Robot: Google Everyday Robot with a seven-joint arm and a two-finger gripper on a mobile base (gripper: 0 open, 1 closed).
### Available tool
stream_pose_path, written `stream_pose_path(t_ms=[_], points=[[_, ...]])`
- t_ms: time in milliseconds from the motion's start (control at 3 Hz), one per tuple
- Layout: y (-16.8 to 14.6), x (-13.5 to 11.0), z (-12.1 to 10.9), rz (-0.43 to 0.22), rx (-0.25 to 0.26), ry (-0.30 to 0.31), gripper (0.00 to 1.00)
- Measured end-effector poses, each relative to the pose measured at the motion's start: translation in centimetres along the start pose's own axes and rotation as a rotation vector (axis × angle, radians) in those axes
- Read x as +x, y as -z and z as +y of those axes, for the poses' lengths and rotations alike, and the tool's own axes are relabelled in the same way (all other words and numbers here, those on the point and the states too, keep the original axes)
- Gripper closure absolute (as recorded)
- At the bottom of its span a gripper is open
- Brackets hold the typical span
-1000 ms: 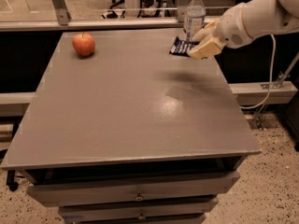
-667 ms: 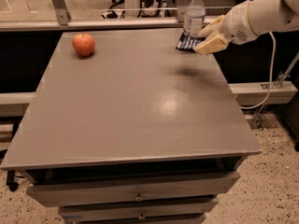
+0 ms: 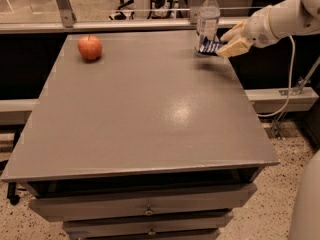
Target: Move rxbar blueberry near blue plastic bottle
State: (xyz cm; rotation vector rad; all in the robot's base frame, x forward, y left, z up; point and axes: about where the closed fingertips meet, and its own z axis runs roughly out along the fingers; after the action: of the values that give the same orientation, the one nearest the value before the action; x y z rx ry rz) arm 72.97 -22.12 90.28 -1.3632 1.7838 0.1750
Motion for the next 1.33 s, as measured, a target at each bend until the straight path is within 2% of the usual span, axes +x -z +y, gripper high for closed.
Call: stream_pose_path(t_ms=[333,667,1333], points=[[-0.8,1.8,-0.6,0.005,-0.010,-0.026,1.00],[-1.5,3.3,-0.4,0.011,-0.041,-0.060,0.82],[-2.5,5.0,0.3,0.018,-0.084,-0.107,0.35]])
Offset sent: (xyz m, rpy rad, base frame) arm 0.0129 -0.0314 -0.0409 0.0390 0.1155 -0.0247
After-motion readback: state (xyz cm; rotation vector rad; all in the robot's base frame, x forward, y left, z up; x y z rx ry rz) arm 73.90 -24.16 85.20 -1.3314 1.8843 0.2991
